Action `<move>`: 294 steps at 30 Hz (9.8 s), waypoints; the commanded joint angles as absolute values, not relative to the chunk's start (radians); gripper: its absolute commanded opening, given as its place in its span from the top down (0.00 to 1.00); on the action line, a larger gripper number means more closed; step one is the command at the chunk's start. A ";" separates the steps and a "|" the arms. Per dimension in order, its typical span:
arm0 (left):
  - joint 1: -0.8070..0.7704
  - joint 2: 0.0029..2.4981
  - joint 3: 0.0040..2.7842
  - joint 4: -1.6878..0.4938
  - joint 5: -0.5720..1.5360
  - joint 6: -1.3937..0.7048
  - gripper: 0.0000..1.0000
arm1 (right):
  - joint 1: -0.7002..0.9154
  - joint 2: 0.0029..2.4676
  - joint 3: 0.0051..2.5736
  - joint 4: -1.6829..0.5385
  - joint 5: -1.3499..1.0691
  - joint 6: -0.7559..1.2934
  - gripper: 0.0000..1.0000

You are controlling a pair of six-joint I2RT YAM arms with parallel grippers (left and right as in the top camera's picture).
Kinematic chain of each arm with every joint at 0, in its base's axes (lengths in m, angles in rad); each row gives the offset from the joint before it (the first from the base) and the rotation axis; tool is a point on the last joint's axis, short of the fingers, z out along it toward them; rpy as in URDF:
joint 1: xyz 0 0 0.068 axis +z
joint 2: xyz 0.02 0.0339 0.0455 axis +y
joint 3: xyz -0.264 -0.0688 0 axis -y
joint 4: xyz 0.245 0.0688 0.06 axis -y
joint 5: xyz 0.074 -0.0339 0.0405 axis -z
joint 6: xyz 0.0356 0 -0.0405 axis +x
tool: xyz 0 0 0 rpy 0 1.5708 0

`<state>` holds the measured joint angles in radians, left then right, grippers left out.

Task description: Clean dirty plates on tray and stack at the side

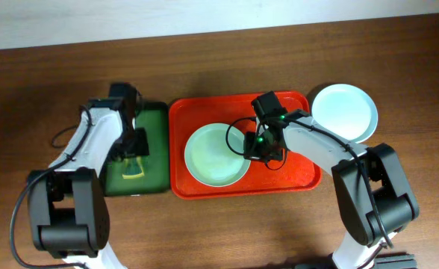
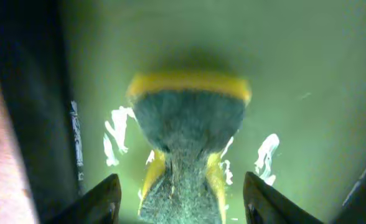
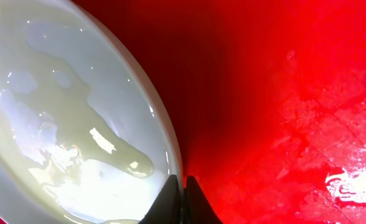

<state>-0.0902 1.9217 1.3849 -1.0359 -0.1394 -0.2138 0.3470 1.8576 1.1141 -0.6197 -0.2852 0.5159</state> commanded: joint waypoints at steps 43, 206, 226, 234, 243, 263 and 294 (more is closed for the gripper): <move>0.270 1.745 1.834 -1.251 -0.094 -0.268 0.01 | 0.353 1.894 1.103 -0.598 -0.231 0.514 0.96; 0.263 1.745 1.834 -1.251 -0.094 -0.268 0.01 | -0.289 1.691 1.427 -1.093 -0.173 0.066 0.01; 0.263 1.745 1.834 -1.251 -0.094 -0.268 0.01 | -0.281 1.644 1.425 -1.085 -0.173 0.066 0.02; 0.263 1.745 1.834 -1.251 -0.094 -0.268 0.01 | -0.281 1.195 1.425 -1.086 -0.173 0.067 0.02; 0.263 1.745 1.834 -1.251 -0.094 -0.268 0.01 | -0.201 0.564 1.425 -1.086 -0.170 0.060 0.02; 0.263 1.745 1.834 -1.251 -0.094 -0.268 0.01 | -0.054 0.005 0.866 -0.464 -0.221 -0.019 0.01; 0.263 1.745 1.834 -1.251 -0.094 -0.268 0.01 | -0.027 0.004 0.006 -0.072 -0.074 -0.011 0.02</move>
<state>0.2642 1.7466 1.8290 -1.2499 -0.1013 -0.2554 -0.0345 0.0139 0.0105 -0.0673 -0.0792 -0.0216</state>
